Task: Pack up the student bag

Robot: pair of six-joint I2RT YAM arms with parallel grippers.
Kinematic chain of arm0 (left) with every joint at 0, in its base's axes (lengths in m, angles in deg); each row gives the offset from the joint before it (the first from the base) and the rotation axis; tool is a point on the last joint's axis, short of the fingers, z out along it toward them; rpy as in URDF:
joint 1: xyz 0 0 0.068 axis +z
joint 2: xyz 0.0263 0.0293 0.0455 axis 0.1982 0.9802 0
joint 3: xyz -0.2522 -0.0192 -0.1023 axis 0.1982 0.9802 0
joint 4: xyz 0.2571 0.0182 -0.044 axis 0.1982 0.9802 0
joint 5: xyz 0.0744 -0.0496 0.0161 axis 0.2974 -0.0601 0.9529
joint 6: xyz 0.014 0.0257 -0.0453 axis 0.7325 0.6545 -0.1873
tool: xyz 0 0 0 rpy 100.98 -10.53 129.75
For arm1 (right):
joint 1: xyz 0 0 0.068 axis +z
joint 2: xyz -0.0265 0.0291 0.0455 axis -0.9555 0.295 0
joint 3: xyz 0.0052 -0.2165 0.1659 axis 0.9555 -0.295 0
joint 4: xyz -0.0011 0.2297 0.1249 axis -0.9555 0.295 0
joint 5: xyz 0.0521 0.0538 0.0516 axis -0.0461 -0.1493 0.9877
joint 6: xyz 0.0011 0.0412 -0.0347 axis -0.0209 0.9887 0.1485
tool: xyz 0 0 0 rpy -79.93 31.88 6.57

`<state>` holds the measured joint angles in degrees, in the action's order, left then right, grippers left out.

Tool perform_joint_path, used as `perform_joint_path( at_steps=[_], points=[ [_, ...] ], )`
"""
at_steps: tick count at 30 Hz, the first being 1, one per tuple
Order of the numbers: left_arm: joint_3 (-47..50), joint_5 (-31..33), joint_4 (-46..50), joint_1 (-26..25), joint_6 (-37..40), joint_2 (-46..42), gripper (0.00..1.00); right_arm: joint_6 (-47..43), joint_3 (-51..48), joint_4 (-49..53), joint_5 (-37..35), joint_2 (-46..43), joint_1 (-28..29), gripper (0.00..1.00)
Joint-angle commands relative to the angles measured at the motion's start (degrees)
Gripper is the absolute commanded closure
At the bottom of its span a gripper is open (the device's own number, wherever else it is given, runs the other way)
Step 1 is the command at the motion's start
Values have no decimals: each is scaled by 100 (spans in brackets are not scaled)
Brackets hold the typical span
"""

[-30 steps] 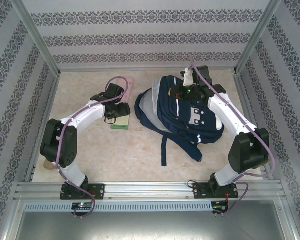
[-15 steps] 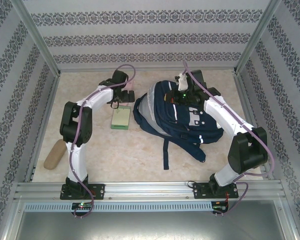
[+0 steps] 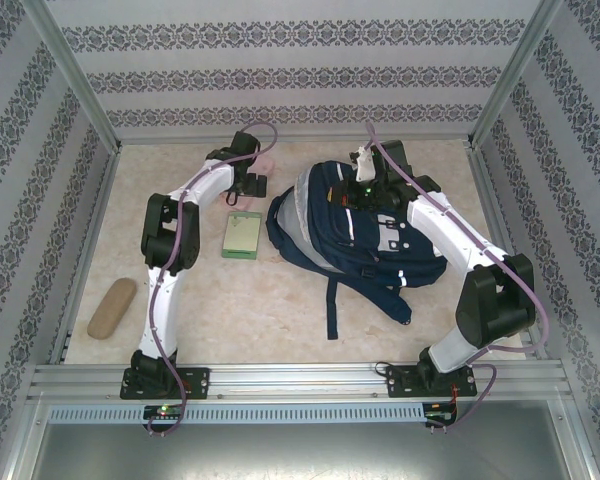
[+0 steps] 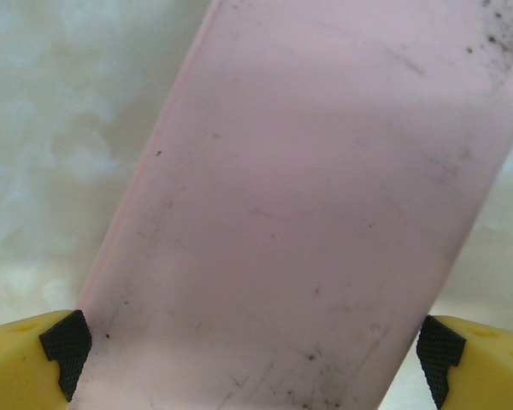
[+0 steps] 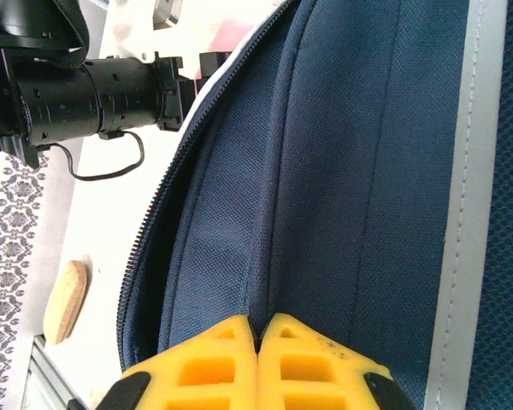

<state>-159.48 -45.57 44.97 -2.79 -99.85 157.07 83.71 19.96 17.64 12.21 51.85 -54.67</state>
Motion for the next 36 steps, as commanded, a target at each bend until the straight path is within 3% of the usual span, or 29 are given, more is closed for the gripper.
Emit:
perform_joint_path(
  at_steps=[1, 10, 18, 26, 36],
  points=[
    [-76, -188, 442, 86, 272, 344, 0, 100, 3, -254, 116, -130, 88, 100],
    [126, -920, 450, 156, 216, 113, 1, 149, 3, -314, 136, -76, 90, 100],
    [1117, -1732, 130, 147, -378, -918, 4, 160, 8, -364, 153, -43, 100, 100],
    [795, -774, 395, 157, -225, -1068, 0, 183, 24, -405, 189, 44, 109, 100],
    [-145, -678, 894, 148, -131, -126, 0, 178, -27, -384, 137, -1, 150, 100]
  ],
)
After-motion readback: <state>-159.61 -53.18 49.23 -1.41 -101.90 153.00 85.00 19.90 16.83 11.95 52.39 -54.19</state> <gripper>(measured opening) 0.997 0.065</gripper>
